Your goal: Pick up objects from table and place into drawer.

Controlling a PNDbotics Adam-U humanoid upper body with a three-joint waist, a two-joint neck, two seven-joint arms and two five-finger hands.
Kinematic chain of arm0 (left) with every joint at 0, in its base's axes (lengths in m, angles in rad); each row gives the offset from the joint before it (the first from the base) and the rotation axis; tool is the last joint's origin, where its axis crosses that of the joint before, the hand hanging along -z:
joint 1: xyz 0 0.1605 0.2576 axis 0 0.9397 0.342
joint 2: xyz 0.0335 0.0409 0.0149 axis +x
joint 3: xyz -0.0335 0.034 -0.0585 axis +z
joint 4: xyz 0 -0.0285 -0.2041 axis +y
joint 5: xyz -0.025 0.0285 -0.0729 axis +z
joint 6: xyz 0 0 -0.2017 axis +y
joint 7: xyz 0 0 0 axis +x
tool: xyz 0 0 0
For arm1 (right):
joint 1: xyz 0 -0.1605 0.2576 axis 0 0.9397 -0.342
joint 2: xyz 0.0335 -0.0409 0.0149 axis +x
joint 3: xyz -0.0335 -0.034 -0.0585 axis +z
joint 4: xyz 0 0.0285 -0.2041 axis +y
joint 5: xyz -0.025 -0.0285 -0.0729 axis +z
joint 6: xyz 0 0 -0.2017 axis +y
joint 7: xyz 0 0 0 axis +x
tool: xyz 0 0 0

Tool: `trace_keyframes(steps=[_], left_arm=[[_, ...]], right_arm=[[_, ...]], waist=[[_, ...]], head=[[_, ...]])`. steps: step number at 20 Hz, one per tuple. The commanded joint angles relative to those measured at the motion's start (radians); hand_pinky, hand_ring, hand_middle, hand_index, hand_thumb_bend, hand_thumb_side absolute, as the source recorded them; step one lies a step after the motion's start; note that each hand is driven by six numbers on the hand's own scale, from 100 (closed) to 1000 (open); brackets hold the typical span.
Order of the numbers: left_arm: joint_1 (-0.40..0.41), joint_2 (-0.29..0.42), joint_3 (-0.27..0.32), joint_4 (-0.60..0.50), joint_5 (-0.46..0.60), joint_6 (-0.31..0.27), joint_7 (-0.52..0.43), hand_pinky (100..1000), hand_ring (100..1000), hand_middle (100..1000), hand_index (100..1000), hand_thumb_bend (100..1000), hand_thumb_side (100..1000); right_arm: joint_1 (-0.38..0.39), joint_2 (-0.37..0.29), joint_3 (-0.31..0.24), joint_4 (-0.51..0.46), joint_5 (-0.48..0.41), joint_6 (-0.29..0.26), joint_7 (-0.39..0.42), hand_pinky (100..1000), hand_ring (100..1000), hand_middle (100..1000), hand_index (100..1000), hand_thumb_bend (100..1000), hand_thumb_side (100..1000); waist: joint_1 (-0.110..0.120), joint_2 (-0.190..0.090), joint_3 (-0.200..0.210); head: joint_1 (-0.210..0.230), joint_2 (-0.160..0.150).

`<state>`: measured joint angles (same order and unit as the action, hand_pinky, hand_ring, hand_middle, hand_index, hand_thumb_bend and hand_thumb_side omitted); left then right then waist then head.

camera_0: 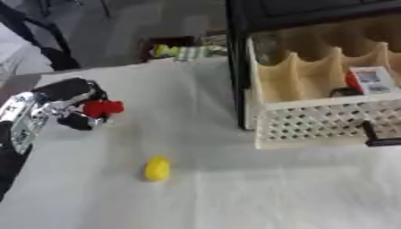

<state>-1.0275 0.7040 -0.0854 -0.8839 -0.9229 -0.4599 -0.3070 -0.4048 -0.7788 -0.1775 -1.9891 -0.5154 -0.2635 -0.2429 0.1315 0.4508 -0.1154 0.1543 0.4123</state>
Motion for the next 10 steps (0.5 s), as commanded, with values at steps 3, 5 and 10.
trace_keyframes(steps=[3,5,10], left_arm=[[-0.012,0.056,-0.008,-0.059,0.084,-0.012,-0.029,331,437,350,606,100,262],[-0.012,0.061,-0.014,-0.088,0.127,-0.020,-0.045,317,426,339,593,100,256],[-0.012,0.070,-0.037,-0.203,0.274,-0.038,-0.105,293,410,328,578,100,249]], right_arm=[[-0.007,-0.012,-0.003,-0.011,-0.021,0.011,-0.003,750,737,393,635,194,784],[-0.006,-0.011,0.000,-0.011,-0.025,0.014,-0.003,750,736,394,635,177,783],[-0.009,-0.006,0.016,-0.011,-0.036,0.031,0.006,750,736,394,635,175,782]], waist=[[-0.014,-0.047,0.008],[-0.018,-0.058,0.013],[-0.018,-0.088,0.004]], head=[[-0.008,0.012],[-0.015,0.018],[-0.029,0.036]])
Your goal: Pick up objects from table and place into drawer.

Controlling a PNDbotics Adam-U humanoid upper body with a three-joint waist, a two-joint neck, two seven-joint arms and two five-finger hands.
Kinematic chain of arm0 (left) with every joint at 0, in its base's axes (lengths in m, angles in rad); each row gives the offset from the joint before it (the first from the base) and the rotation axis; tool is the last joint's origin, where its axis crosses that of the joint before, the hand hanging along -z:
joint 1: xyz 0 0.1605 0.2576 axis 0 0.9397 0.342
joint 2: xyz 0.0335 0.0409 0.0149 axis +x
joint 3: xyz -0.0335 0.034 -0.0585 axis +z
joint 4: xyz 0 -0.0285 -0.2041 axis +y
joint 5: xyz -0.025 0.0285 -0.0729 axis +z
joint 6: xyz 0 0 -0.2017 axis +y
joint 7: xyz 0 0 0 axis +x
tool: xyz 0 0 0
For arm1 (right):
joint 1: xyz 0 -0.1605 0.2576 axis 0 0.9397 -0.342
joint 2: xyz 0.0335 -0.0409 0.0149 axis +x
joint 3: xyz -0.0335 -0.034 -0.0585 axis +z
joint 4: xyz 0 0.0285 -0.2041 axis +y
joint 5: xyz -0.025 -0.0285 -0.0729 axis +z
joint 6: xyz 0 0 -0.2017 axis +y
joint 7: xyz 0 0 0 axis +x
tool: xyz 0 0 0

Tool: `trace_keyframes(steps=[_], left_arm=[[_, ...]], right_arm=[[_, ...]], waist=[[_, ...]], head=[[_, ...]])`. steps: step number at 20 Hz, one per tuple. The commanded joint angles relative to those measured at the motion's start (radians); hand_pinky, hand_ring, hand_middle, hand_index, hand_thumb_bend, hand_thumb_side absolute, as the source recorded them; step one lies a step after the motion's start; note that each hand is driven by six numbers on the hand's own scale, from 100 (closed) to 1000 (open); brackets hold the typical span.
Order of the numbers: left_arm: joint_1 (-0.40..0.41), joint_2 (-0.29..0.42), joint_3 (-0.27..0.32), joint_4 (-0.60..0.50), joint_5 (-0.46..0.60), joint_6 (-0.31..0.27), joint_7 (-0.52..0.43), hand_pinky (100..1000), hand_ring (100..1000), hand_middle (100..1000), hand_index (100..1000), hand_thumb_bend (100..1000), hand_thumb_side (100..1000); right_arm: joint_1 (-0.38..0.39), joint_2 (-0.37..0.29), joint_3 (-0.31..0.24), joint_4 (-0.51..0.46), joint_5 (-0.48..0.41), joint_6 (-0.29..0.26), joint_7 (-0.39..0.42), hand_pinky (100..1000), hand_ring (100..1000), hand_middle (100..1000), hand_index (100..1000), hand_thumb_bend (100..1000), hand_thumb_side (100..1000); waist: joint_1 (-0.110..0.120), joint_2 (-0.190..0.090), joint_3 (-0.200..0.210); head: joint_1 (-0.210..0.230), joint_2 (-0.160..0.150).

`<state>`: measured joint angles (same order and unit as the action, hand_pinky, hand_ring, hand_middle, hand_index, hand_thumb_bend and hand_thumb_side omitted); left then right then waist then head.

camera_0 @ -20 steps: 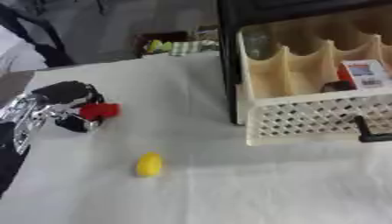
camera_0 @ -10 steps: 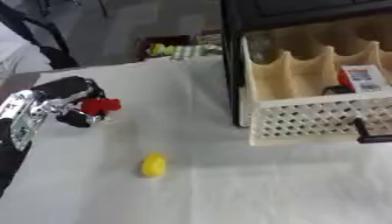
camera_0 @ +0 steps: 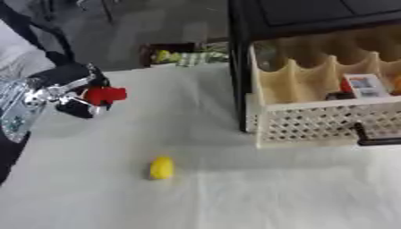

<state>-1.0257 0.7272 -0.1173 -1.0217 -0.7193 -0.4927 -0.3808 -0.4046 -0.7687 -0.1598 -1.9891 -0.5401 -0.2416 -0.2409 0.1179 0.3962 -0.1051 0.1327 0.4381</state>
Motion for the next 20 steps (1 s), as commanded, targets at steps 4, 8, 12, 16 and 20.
trace_keyframes(steps=[4,8,12,16,20], left_arm=[[-0.016,0.056,-0.010,-0.146,0.202,0.014,-0.100,275,398,318,567,100,245],[-0.025,0.055,-0.017,-0.218,0.314,0.041,-0.158,255,382,303,552,100,244],[-0.041,0.042,-0.031,-0.293,0.401,0.061,-0.192,243,373,295,544,100,246],[-0.068,0.010,-0.048,-0.341,0.458,0.087,-0.221,230,363,287,538,100,248],[-0.105,-0.032,-0.063,-0.372,0.504,0.109,-0.247,221,357,282,535,100,251]], right_arm=[[-0.012,-0.013,0.010,-0.011,-0.022,0.022,0.010,749,739,394,635,173,783],[-0.021,-0.009,0.030,-0.011,-0.035,0.041,0.022,749,743,393,635,173,781],[-0.038,-0.006,0.049,-0.011,-0.044,0.061,0.037,748,742,394,635,172,782],[-0.052,0.000,0.065,-0.011,-0.052,0.077,0.048,749,744,394,635,172,782],[-0.056,0.005,0.070,-0.011,-0.057,0.091,0.054,749,744,394,635,172,782]], waist=[[-0.002,-0.059,-0.021],[-0.017,-0.079,0.022],[-0.018,-0.098,0.029],[-0.015,-0.111,0.029],[-0.011,-0.119,0.032]], head=[[-0.014,0.023],[-0.025,0.038],[-0.039,0.048],[-0.043,0.054],[-0.050,0.059]])
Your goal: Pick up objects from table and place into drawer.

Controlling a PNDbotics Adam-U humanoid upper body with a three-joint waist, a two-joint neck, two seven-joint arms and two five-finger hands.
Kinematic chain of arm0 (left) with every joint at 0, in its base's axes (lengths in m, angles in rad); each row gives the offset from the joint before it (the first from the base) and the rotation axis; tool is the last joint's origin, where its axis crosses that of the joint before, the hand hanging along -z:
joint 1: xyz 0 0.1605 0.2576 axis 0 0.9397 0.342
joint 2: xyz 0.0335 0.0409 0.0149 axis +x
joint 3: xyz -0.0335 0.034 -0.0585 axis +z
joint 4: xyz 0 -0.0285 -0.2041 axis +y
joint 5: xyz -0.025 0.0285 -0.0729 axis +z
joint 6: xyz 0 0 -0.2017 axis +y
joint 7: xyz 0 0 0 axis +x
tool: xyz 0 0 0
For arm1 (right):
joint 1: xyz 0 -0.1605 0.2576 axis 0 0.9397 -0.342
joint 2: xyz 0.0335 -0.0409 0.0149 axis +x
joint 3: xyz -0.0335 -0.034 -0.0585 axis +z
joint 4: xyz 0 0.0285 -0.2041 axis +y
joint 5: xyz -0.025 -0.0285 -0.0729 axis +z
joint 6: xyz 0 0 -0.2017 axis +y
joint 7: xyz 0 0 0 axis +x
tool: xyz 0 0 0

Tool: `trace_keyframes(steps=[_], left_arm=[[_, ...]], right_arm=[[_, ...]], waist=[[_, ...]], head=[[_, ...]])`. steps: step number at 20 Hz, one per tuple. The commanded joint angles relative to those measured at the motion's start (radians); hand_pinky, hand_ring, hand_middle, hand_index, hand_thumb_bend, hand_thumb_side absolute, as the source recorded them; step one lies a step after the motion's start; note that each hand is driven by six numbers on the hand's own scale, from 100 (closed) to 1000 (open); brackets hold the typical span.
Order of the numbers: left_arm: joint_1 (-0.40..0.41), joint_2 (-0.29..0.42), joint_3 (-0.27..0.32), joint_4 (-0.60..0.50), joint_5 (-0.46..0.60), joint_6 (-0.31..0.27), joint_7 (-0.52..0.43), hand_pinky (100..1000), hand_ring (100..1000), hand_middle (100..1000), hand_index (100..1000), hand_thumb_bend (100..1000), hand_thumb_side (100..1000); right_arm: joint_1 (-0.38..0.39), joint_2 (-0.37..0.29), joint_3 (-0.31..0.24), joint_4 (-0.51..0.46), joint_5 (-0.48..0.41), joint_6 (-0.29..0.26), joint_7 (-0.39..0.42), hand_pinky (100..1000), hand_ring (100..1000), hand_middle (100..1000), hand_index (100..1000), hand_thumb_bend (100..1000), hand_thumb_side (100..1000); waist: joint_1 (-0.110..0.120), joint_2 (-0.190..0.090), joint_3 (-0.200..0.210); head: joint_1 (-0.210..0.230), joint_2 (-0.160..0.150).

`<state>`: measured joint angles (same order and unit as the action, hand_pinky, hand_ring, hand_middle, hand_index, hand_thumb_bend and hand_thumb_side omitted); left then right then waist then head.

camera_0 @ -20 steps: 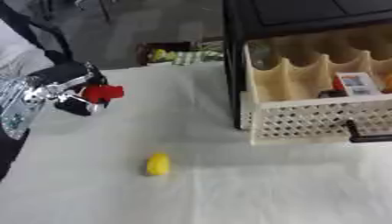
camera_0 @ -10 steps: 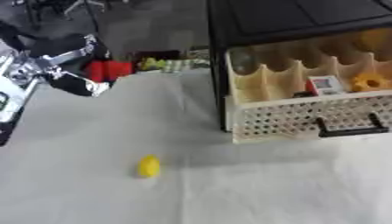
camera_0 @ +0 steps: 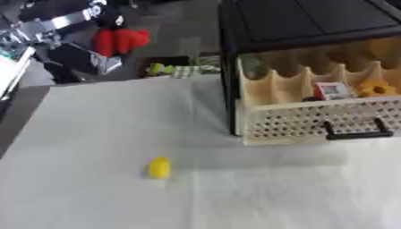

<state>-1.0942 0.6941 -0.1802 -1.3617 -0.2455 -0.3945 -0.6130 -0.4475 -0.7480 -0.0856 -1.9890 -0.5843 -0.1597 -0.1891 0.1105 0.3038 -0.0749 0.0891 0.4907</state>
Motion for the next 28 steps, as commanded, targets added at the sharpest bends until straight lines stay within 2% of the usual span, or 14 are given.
trace_keyframes(steps=[1,5,15,28], left_arm=[[-0.047,-0.009,-0.003,-0.040,0.042,0.016,-0.019,219,356,282,534,100,252],[-0.082,-0.047,-0.017,-0.063,0.080,0.034,-0.030,214,352,279,533,100,255],[-0.141,-0.157,-0.040,-0.068,0.146,0.091,-0.040,193,338,268,522,100,266],[-0.179,-0.241,-0.053,-0.020,0.198,0.172,0.032,165,318,250,499,100,284]], right_arm=[[-0.013,-0.015,-0.004,-0.011,-0.013,0.012,0.002,749,744,394,635,173,781],[-0.015,-0.012,-0.004,-0.011,-0.016,0.019,0.000,747,743,394,634,175,782],[-0.038,0.004,0.007,-0.011,-0.028,0.040,0.001,743,741,395,632,180,783],[-0.075,0.021,0.016,-0.011,-0.035,0.071,0.016,744,745,394,630,185,780]], waist=[[-0.002,-0.028,0.002],[0.004,-0.034,0.003],[0.019,-0.047,-0.023],[0.052,-0.028,-0.074]], head=[[-0.008,0.007],[-0.011,0.005],[-0.012,-0.027],[0.000,-0.072]])
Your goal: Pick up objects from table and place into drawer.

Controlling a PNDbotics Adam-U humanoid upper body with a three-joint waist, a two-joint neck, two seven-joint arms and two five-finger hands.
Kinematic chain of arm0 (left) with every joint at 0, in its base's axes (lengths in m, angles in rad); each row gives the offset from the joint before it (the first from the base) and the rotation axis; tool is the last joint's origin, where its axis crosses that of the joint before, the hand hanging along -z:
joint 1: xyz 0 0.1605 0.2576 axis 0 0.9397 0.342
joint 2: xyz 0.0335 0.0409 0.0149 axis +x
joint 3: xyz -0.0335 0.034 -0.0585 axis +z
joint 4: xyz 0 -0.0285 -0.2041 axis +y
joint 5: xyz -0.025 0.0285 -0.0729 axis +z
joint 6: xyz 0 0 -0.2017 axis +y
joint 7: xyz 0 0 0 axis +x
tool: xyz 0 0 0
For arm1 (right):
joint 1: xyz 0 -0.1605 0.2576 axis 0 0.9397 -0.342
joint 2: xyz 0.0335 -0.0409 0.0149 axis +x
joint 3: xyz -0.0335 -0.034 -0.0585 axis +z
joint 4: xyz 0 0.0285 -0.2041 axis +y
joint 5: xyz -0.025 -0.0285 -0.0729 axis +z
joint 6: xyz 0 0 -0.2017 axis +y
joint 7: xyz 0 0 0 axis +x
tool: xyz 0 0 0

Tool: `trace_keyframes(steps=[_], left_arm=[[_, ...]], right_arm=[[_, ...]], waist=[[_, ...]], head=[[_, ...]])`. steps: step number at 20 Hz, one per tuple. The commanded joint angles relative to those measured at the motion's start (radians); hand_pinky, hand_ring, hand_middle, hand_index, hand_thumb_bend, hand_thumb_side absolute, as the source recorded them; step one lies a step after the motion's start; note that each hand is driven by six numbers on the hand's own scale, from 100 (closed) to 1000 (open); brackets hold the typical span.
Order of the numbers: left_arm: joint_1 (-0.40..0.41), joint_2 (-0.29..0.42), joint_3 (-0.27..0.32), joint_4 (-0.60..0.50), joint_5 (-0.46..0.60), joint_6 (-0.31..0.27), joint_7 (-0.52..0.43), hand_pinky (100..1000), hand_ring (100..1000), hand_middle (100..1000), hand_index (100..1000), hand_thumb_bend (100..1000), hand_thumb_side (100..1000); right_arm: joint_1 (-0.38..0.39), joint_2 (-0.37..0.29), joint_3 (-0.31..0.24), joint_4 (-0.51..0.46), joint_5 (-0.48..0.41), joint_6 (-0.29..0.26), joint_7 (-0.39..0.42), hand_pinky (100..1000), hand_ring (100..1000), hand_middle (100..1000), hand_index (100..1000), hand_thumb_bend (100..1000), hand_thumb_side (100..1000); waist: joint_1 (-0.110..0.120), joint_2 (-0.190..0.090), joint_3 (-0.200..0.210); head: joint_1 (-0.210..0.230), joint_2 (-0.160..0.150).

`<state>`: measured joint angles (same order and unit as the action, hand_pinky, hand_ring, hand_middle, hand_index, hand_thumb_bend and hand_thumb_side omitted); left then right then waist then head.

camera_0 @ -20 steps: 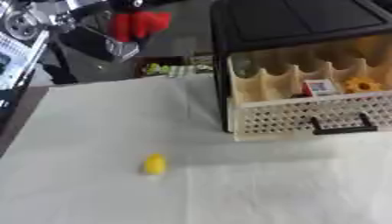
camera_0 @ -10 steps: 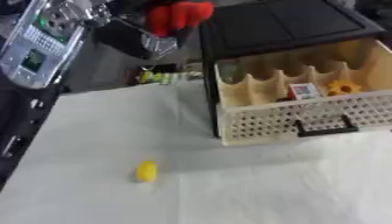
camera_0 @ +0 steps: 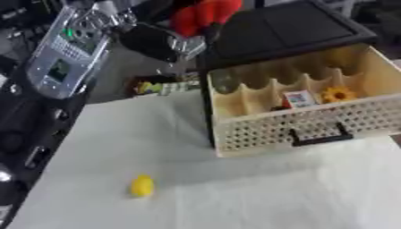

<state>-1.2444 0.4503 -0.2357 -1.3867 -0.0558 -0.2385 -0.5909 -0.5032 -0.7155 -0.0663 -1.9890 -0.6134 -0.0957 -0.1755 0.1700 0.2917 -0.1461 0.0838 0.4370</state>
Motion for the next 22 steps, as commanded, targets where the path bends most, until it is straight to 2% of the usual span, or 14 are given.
trace_keyframes(steps=[1,5,11,17,22], left_arm=[[-0.030,-0.005,0.002,0.012,0.010,0.022,0.013,164,318,249,498,100,285],[-0.034,-0.027,0.005,0.046,0.003,0.041,0.026,163,317,248,495,100,284],[-0.037,-0.052,0.009,0.106,-0.040,0.038,0.058,165,320,249,496,100,281],[-0.041,-0.072,0.012,0.158,-0.074,0.010,0.095,178,329,256,509,100,298],[-0.037,-0.082,0.011,0.192,-0.100,-0.043,0.115,206,356,287,550,100,342]], right_arm=[[-0.023,-0.010,-0.003,-0.011,-0.006,0.009,0.004,745,745,394,630,185,780],[-0.032,-0.003,-0.002,-0.011,-0.007,0.017,0.011,748,746,394,630,185,779],[-0.036,0.003,-0.006,-0.011,-0.005,0.026,0.016,751,749,393,631,185,777],[-0.039,0.008,-0.009,-0.011,-0.003,0.033,0.023,753,751,392,631,185,776],[-0.039,0.010,-0.013,-0.011,-0.003,0.036,0.025,753,752,392,631,185,775]], waist=[[-0.006,-0.012,-0.006],[0.002,-0.002,-0.017],[0.009,0.012,-0.026],[0.014,0.024,-0.037],[0.017,0.031,-0.041]], head=[[0.007,-0.022],[0.014,-0.034],[0.020,-0.047],[0.026,-0.059],[0.026,-0.057]])
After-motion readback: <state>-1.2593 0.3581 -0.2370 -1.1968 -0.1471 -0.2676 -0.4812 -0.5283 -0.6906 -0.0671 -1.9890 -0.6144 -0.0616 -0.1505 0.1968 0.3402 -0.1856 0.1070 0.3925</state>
